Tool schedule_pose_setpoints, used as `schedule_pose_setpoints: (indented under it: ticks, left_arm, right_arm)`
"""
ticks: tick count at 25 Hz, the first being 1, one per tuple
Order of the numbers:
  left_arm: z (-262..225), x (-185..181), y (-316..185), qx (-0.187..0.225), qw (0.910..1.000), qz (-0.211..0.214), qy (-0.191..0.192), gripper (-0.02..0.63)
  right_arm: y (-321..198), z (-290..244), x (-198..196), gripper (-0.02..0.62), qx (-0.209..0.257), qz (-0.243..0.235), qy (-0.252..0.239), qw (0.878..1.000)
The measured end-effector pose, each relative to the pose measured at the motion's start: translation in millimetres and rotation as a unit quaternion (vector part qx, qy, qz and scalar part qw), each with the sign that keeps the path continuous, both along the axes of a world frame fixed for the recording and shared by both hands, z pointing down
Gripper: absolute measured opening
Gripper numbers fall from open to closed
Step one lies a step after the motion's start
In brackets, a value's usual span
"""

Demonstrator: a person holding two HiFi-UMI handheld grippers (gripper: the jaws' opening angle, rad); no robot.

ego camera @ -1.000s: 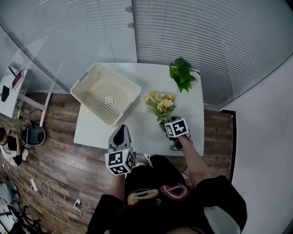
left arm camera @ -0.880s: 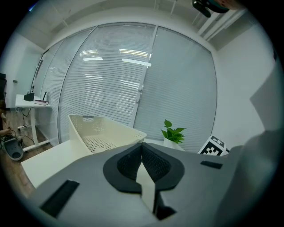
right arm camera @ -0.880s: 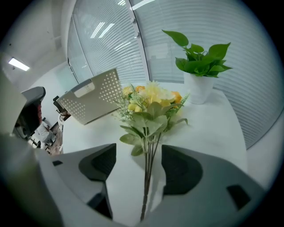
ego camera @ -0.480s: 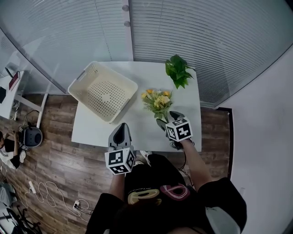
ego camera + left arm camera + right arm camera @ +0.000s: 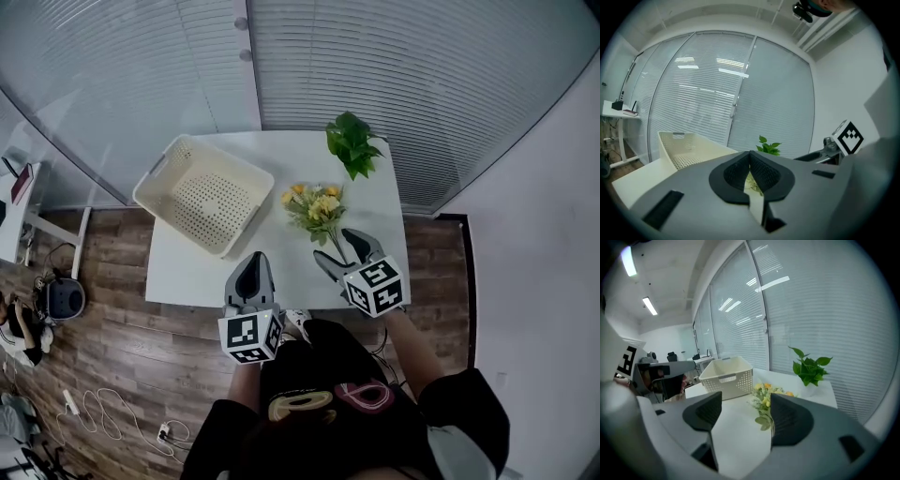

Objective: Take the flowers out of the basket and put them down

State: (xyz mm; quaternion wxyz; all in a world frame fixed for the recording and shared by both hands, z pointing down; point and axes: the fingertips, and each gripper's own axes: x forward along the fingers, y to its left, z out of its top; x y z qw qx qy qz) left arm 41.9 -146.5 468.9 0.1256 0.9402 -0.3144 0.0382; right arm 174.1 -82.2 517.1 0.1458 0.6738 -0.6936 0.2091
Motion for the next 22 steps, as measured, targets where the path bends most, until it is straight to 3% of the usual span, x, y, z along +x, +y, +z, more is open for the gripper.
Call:
schedule_pose_setpoints:
  ticks: [5, 9, 11, 14, 22]
  left_arm:
    - [-15.2, -2.6, 5.1, 0.024, 0.9997, 0.003, 0.002, 0.017]
    - [-19.5, -7.3, 12.7, 0.049, 0.9987, 0.013, -0.007, 0.017]
    - [-21.0, -11.0, 12.7, 0.045, 0.9989, 0.009, 0.0, 0.017]
    - [-22.6, -14.9, 12.6, 0.048, 0.9988, 0.004, 0.006, 0.017]
    - [-17.9, -20.6, 14.7, 0.051, 0.9986, 0.008, 0.011, 0.017]
  right_arm:
    - [11.5, -38.5, 1.5, 0.318, 0.091, 0.033, 0.061, 0.993]
    - [24.0, -50.1, -4.8, 0.312, 0.12, 0.042, 0.046, 0.991]
    - [28.9, -53.2, -6.9, 0.272, 0.131, 0.053, 0.044, 0.989]
    - [36.3, -54.2, -8.3, 0.161, 0.141, 0.07, 0.077, 0.985]
    - [46.4, -48.0, -12.9, 0.042, 0.153, 0.098, 0.08, 0.98]
